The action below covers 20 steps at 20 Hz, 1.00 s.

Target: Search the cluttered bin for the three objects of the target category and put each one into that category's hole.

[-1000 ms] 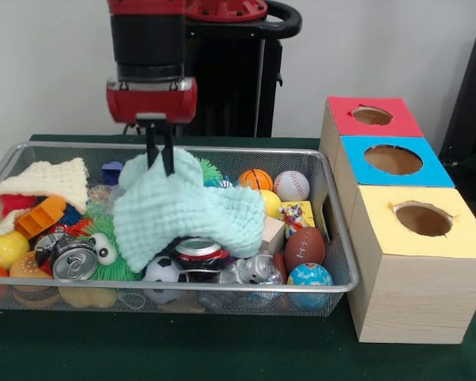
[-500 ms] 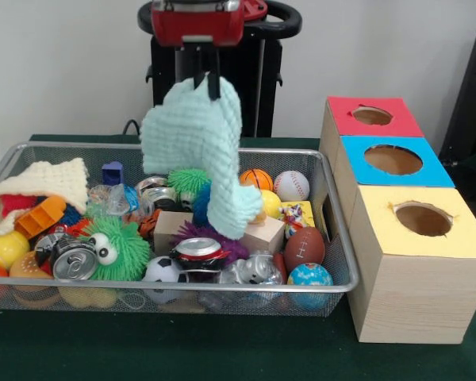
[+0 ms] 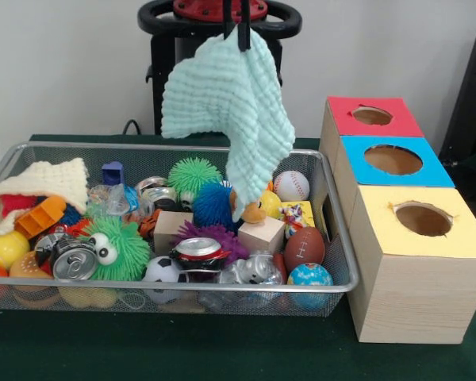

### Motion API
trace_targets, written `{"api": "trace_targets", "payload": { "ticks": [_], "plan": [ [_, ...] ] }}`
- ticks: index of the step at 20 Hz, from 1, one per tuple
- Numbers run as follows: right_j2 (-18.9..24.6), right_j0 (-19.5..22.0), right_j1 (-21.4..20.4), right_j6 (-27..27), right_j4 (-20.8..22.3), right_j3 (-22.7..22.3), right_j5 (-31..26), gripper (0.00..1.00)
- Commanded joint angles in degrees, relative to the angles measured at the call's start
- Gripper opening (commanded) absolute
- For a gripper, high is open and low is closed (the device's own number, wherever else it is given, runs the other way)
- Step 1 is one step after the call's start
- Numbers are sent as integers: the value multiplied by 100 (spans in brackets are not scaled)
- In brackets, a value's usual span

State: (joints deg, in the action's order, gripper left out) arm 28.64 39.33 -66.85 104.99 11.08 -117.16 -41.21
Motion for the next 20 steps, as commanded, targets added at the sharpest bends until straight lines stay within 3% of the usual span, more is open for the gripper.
{"api": "trace_targets", "payload": {
  "ticks": [1,3,5,7,9,11,13,14,16,17,20],
  "plan": [
    [166,38,-400,-515,-272,-390,-645,0],
    [329,233,194,-761,26,-164,-184,0],
    [118,46,274,-507,490,21,72,0],
    [182,206,1044,-777,791,387,405,0],
    [-110,-148,811,-301,1185,544,182,0],
    [134,198,1506,-582,1094,417,937,0],
    [-136,-147,820,-186,1387,482,405,0],
    [10,46,1094,-332,1338,424,735,0],
    [60,135,1697,-405,1627,623,1282,0],
    [-132,-96,1427,-123,1747,643,1130,0],
    [320,319,1942,-486,1874,743,2042,0]
  ]
}}
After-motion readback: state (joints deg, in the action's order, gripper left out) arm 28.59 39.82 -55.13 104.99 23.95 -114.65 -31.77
